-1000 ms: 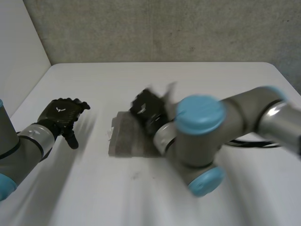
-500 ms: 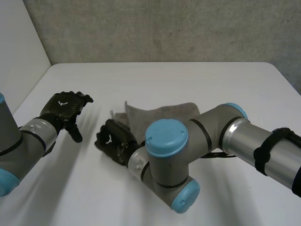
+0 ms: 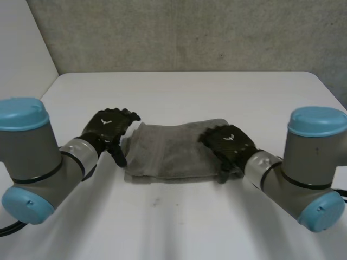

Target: Fold the towel.

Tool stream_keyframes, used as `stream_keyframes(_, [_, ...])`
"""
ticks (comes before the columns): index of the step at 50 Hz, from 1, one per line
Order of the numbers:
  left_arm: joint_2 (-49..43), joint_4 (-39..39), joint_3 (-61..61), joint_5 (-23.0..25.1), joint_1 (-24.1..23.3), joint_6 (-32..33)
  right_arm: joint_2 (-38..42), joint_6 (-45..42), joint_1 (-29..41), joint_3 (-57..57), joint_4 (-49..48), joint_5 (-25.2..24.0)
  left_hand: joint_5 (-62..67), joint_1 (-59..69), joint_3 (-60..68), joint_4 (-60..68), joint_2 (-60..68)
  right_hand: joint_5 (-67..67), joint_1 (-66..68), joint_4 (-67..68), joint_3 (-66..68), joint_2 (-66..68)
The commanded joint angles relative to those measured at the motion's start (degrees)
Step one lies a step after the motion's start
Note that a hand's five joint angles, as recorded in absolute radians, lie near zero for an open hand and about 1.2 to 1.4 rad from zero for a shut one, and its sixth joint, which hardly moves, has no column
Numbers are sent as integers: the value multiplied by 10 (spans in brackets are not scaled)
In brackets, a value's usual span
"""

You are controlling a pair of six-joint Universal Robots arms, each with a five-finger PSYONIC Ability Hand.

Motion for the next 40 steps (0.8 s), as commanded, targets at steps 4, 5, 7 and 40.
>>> stream_keyframes(4, [1,-1,-2,-15,-5,-2,34,-128,-30,16,-16,98,17,14,16,15,15,494,494,496,499,497])
stream_keyframes(5, [5,-2,-3,-16,-5,-2,32,-158,-27,10,-20,125,17,14,16,15,15,605,605,607,610,608])
stream_keyframes(7, [11,-2,-4,-16,-5,-2,29,-189,-26,1,-28,147,17,14,16,15,15,606,606,608,611,609])
stream_keyframes(40, [68,-3,-3,-29,10,-59,35,-157,205,-114,-70,74,11,7,9,8,8,-94,-94,-92,-89,-91])
